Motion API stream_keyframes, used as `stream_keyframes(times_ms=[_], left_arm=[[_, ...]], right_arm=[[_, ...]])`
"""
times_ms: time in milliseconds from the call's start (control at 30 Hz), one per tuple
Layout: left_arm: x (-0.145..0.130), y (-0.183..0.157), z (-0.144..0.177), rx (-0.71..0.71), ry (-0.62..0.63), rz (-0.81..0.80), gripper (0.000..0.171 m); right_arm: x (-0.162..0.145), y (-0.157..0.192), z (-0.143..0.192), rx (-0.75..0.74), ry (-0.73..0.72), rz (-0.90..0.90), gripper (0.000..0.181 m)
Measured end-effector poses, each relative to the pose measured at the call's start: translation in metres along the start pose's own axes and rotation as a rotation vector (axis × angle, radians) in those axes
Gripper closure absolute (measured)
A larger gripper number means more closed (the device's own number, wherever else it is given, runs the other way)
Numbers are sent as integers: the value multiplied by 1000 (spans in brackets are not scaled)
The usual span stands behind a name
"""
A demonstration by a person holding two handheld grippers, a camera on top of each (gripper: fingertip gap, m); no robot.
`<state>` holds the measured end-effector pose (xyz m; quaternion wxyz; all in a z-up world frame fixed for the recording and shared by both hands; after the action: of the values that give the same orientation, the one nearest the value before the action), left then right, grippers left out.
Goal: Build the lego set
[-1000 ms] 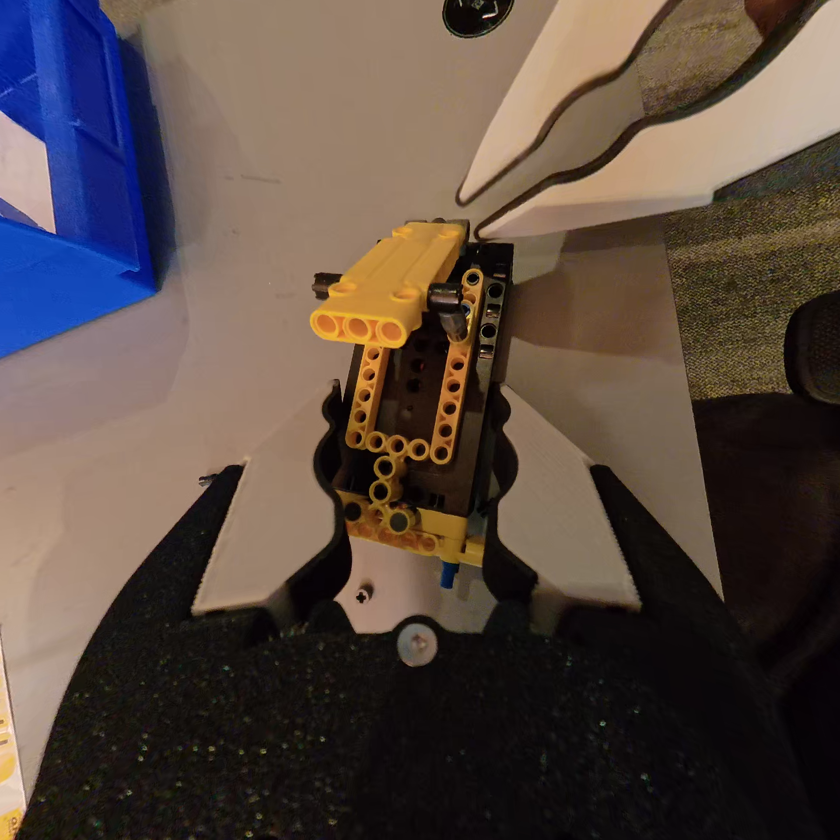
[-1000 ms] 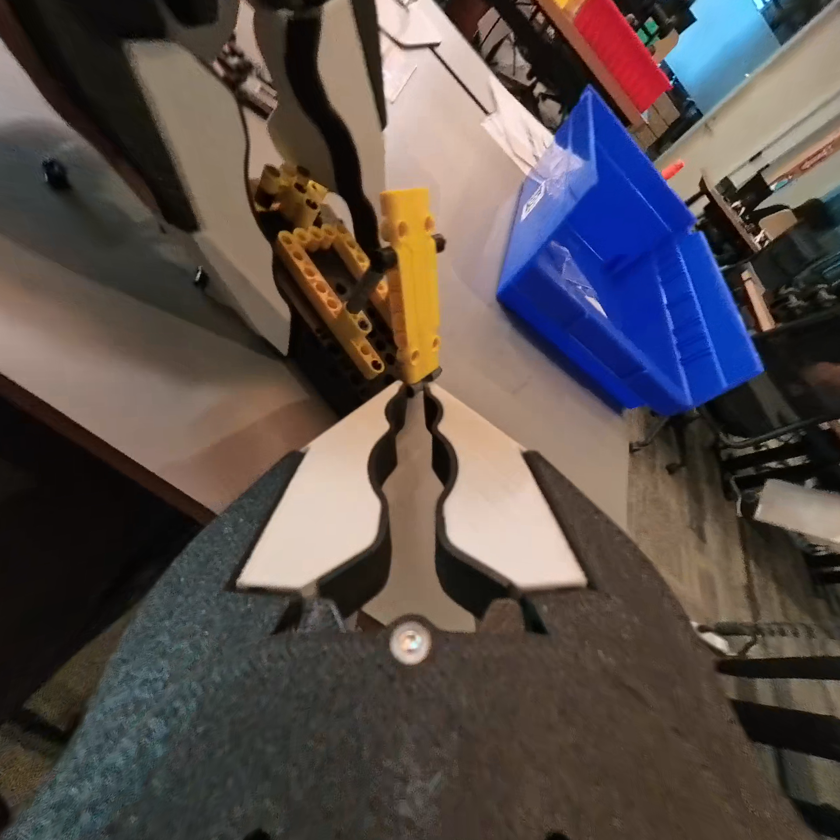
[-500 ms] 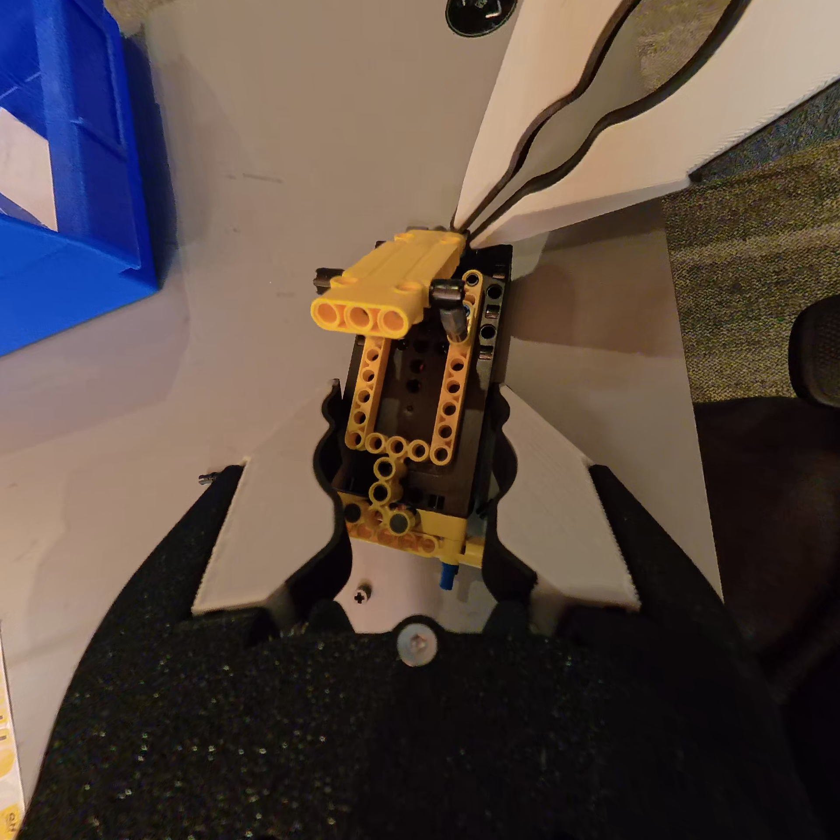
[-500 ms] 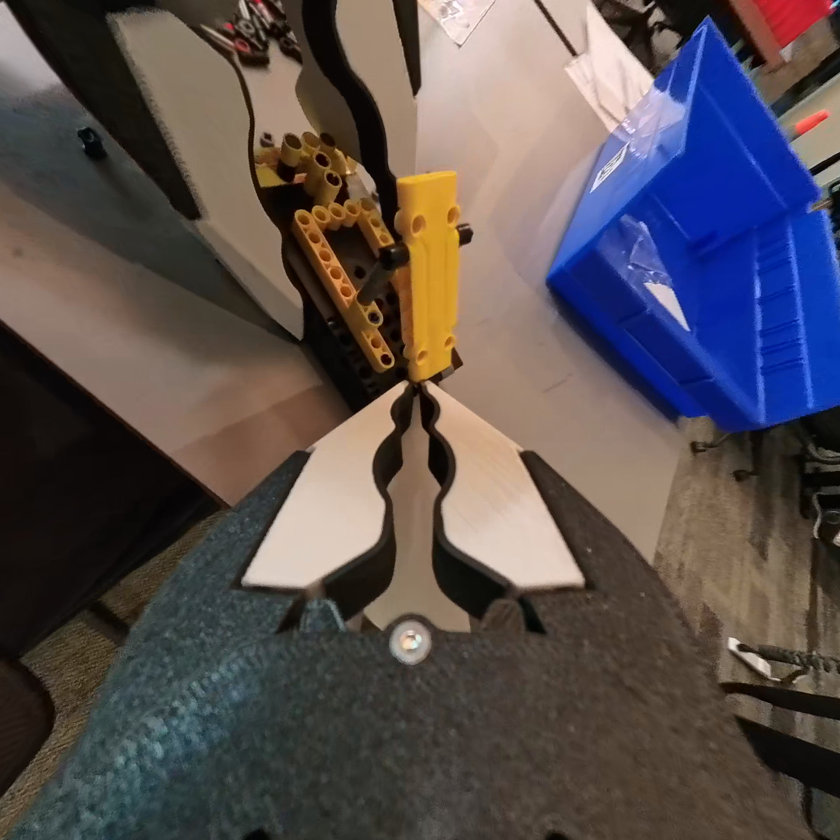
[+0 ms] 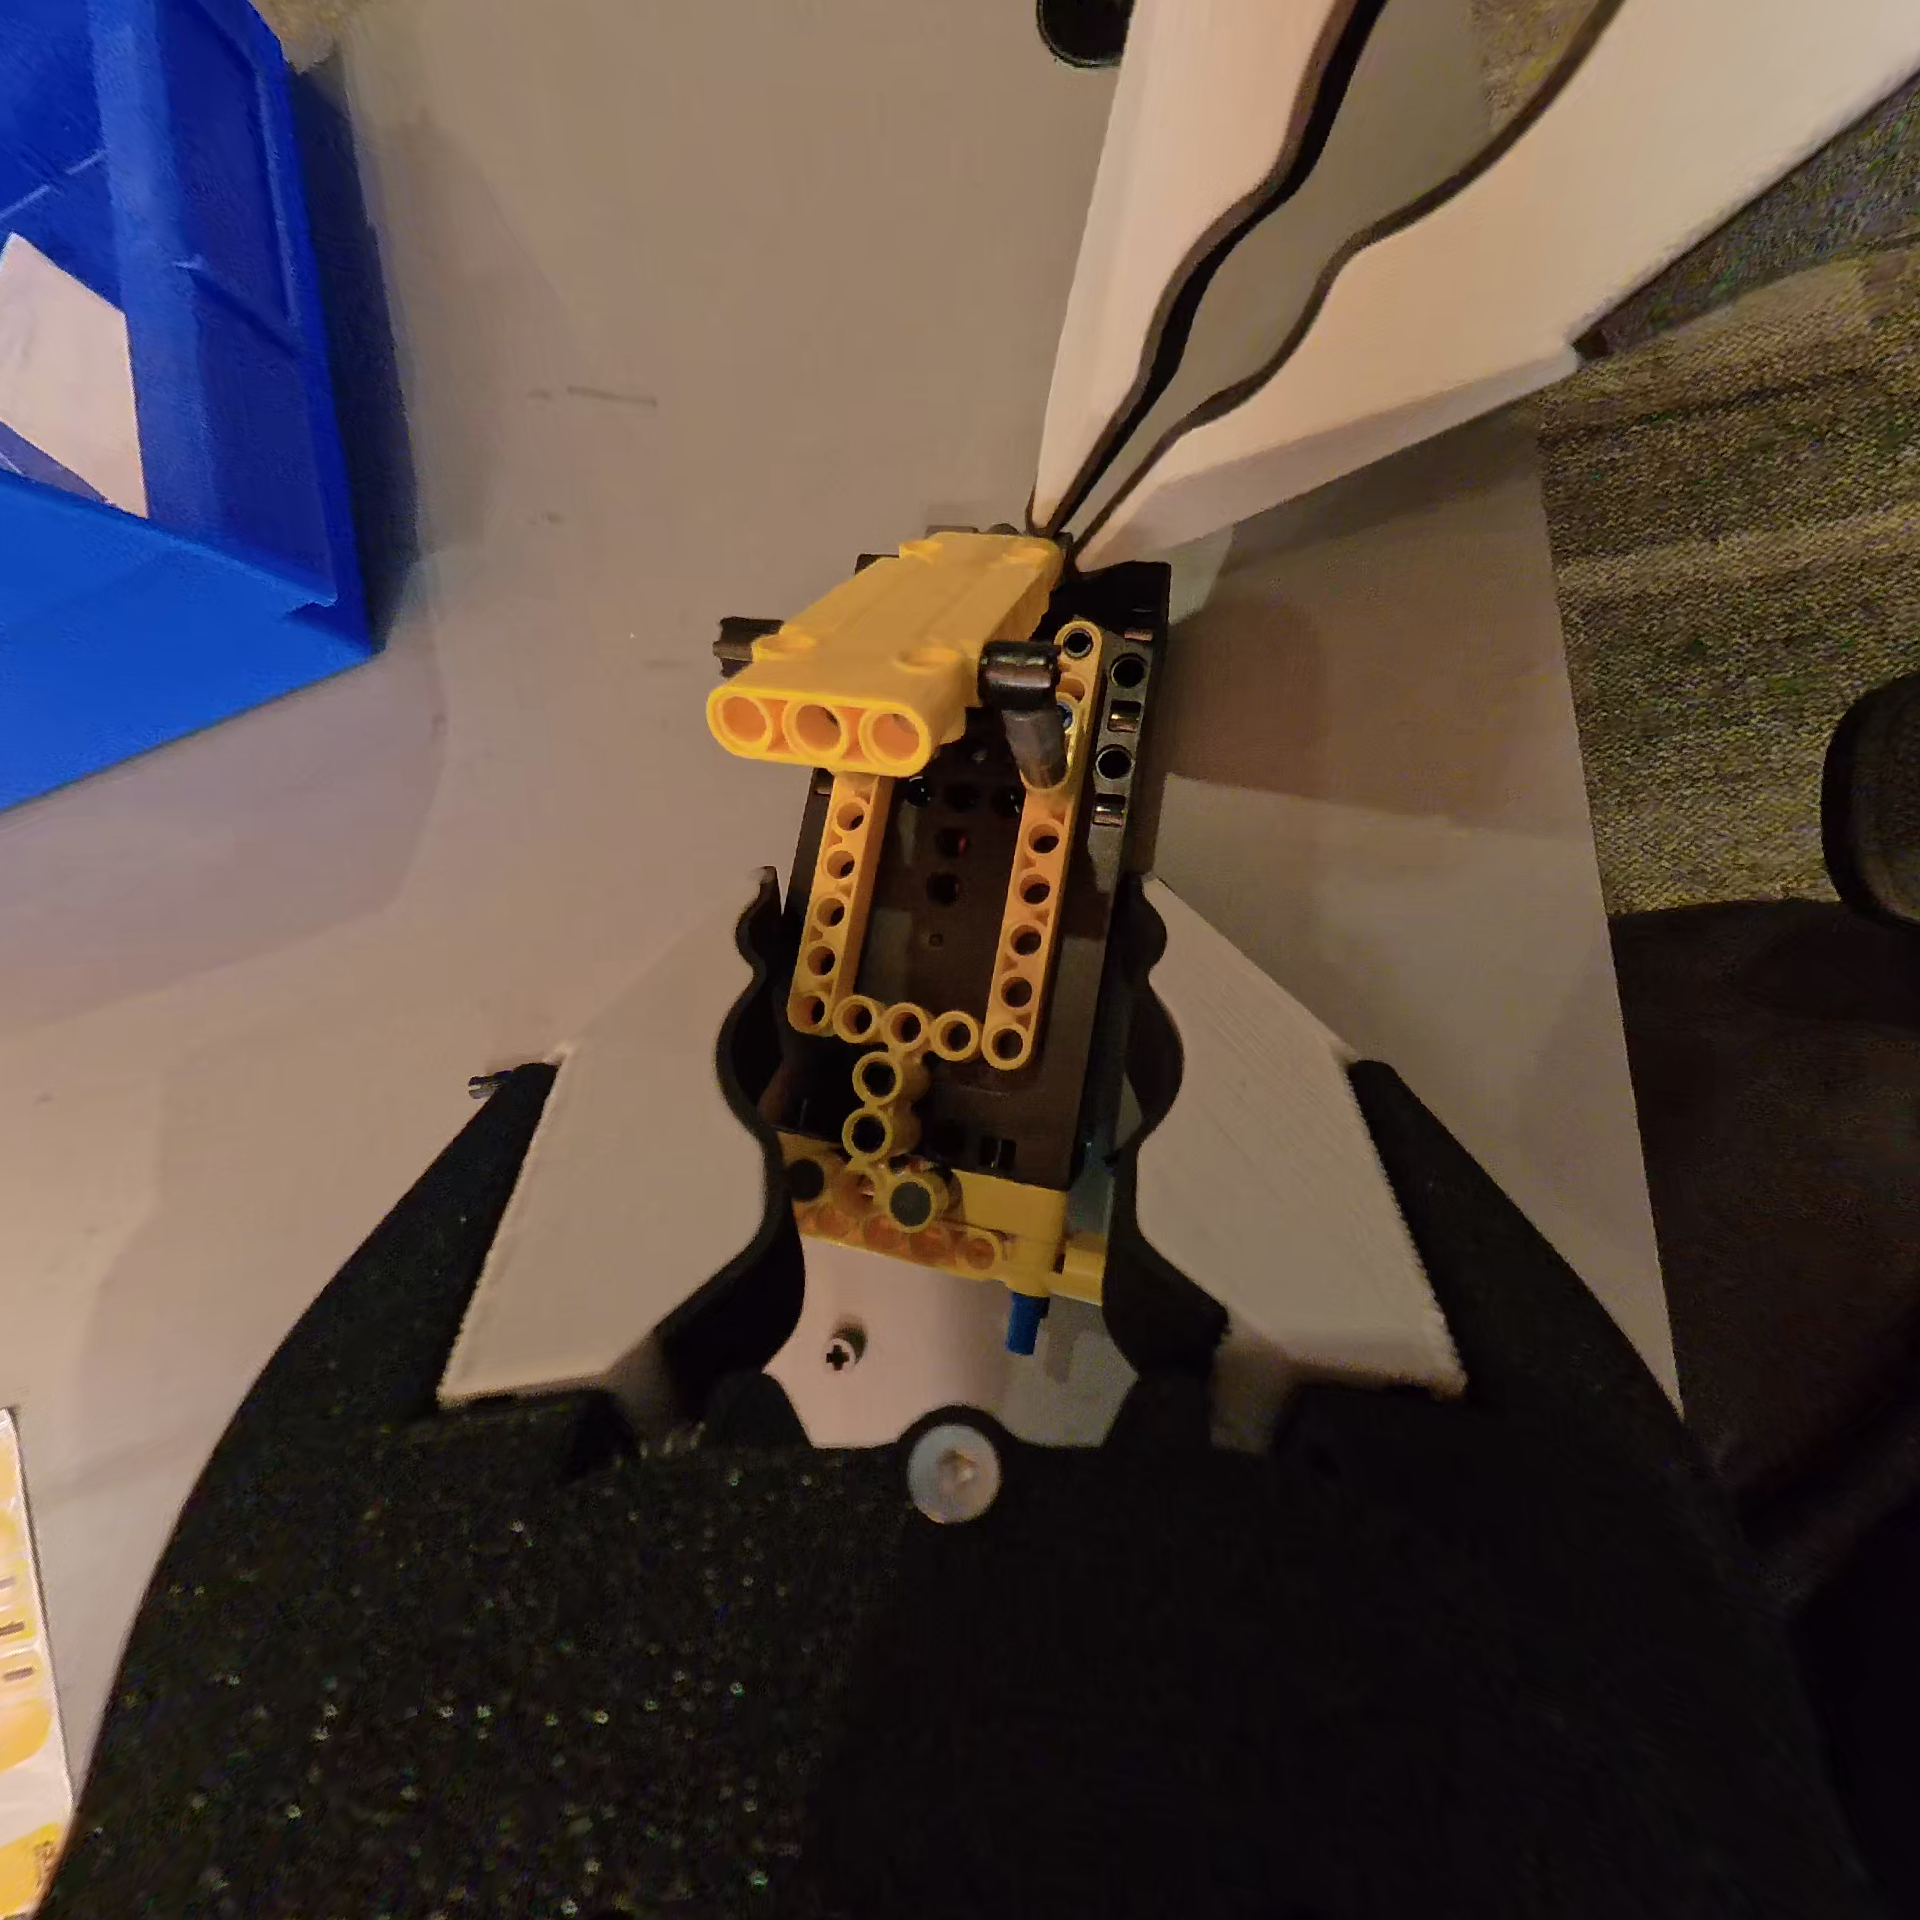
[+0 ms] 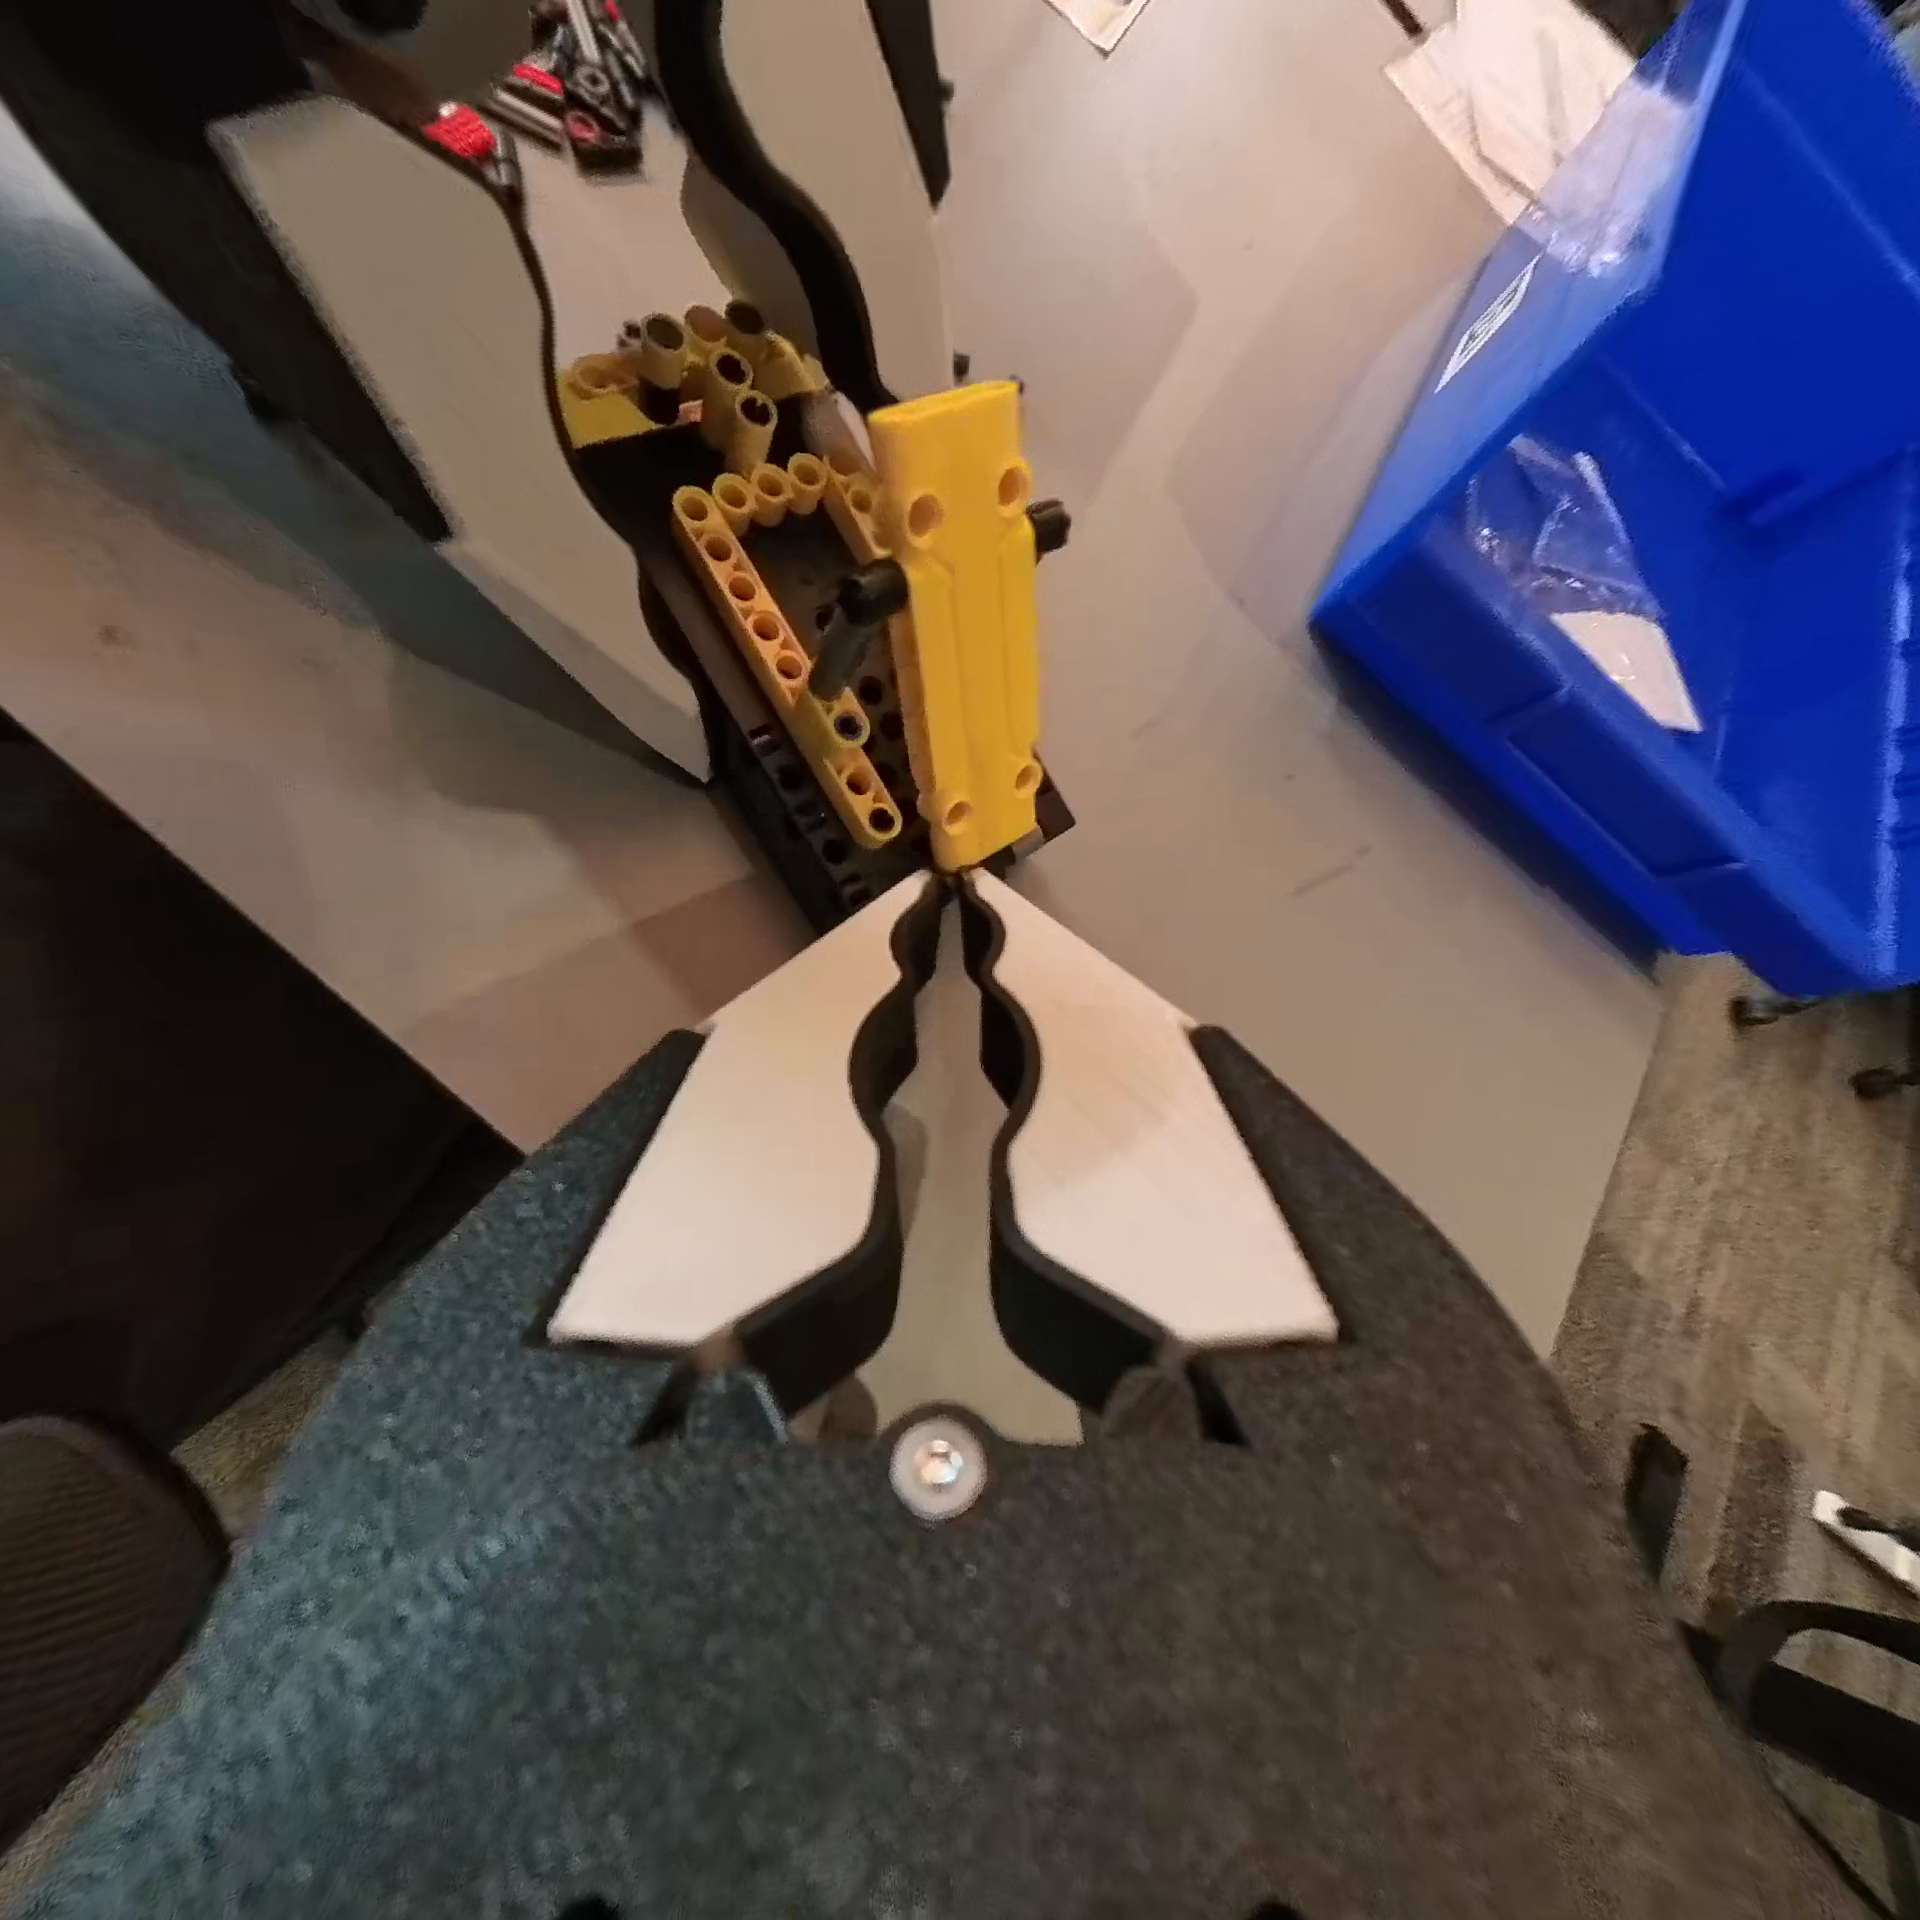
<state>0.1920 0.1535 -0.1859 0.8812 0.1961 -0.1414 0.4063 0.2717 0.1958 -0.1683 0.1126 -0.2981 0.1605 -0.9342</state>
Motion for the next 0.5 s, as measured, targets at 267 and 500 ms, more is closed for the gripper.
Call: stream_keyframes(times_ms=[267, 500], left_arm=[[1, -2, 0, 17, -21, -31, 106], [0, -1, 0, -12, -17, -78, 106]], right_arm=[[-5, -12, 9, 80, -208, -128, 151], [-5, -17, -1, 398, -184, -116, 162]])
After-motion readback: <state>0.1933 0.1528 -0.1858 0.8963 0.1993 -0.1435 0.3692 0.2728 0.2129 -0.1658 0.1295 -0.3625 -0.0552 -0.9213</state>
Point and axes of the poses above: each gripper's, where its closed fingertips meet, z back along the fingers, x out of its top, y = z × x across the jaws, the point moved 4 cm from there along z, back along the fingers, and after that the axes turned 13 degrees about y, right-handed, at the moved point
